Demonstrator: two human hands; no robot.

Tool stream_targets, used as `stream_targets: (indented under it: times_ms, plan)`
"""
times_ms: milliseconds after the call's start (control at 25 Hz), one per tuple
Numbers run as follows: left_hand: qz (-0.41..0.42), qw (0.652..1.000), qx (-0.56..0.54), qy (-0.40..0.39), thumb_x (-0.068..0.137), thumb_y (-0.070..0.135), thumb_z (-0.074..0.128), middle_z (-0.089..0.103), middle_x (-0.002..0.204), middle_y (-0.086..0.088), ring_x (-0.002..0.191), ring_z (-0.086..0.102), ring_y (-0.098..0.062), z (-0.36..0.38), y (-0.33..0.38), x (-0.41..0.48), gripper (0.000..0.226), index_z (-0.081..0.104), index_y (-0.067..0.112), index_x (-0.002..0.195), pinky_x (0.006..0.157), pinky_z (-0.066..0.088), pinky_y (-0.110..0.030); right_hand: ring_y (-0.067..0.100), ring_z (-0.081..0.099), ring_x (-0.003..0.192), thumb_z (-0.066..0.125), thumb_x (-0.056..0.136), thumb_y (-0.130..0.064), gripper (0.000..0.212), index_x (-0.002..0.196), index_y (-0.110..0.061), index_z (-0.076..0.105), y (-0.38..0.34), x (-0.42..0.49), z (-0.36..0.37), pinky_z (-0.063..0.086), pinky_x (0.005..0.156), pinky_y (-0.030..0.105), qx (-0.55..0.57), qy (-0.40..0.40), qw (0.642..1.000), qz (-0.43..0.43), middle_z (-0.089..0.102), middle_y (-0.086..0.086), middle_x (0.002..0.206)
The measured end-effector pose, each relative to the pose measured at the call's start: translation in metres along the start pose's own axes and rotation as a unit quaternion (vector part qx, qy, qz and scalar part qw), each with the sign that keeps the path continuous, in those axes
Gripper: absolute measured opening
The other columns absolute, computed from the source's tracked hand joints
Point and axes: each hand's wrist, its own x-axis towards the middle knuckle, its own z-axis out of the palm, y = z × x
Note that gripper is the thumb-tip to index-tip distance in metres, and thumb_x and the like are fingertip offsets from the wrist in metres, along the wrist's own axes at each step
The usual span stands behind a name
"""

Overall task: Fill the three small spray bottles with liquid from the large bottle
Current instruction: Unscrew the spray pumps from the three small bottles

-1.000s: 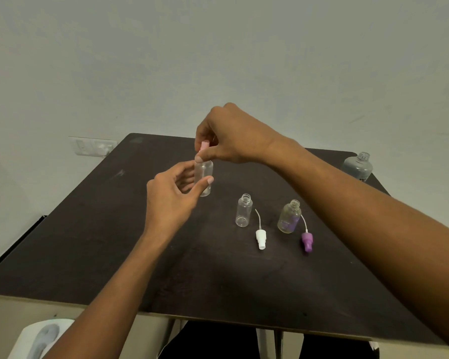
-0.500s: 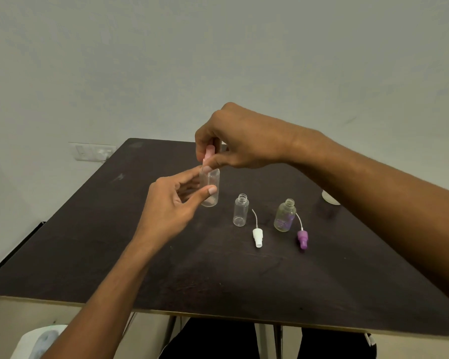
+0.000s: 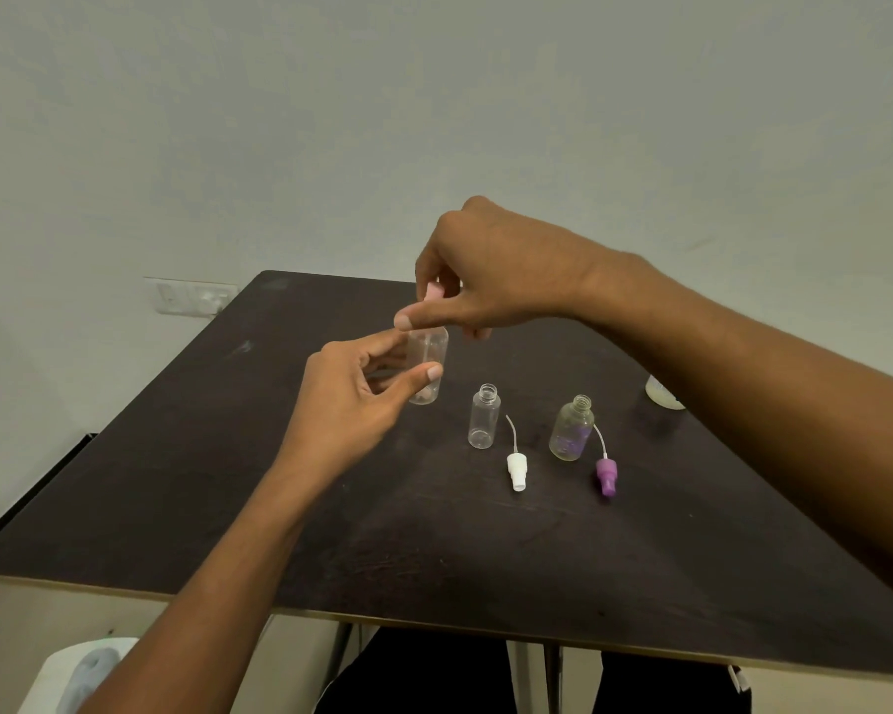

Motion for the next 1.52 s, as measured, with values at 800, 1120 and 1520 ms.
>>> stream_targets:
  times_ms: [800,1120,1520]
  plan:
    - [-0.024,1.000,-0.003,0.001,0.084,0.034,0.083,0.065,0.098,0.033,0.083,0.062,0.027,0.005,-0.004,0.001,0.051,0.070,0.023,0.132,0.074,0.044,0.005,-0.005,0.066,0.083,0.081,0.088,-0.029,0.015,0.101,-0.034,0.077,-0.005,0.001,-0.002,0.056,0.078,0.027,-0.018,-0.075,0.997,-0.010,0.072,-0.019,0.089]
    - [-0.021,1.000,-0.005,0.000,0.084,0.033,0.084,0.061,0.099,0.033,0.083,0.058,0.031,0.006,-0.008,-0.002,0.054,0.067,0.023,0.135,0.074,0.043,0.005,-0.004,0.072,0.065,0.077,0.093,-0.036,0.009,0.098,-0.028,0.080,-0.005,0.002,-0.002,0.061,0.078,0.024,0.004,-0.060,0.998,0.016,0.077,-0.009,0.072]
    - [-0.019,1.000,-0.013,-0.002,0.083,0.033,0.085,0.072,0.106,0.024,0.101,0.069,0.011,0.001,-0.017,-0.006,0.047,0.072,0.028,0.128,0.087,0.053,-0.007,-0.006,0.069,0.085,0.081,0.088,-0.023,0.016,0.100,-0.034,0.078,-0.002,-0.007,-0.027,0.053,0.075,0.016,-0.017,-0.034,0.999,-0.033,0.074,-0.019,0.091]
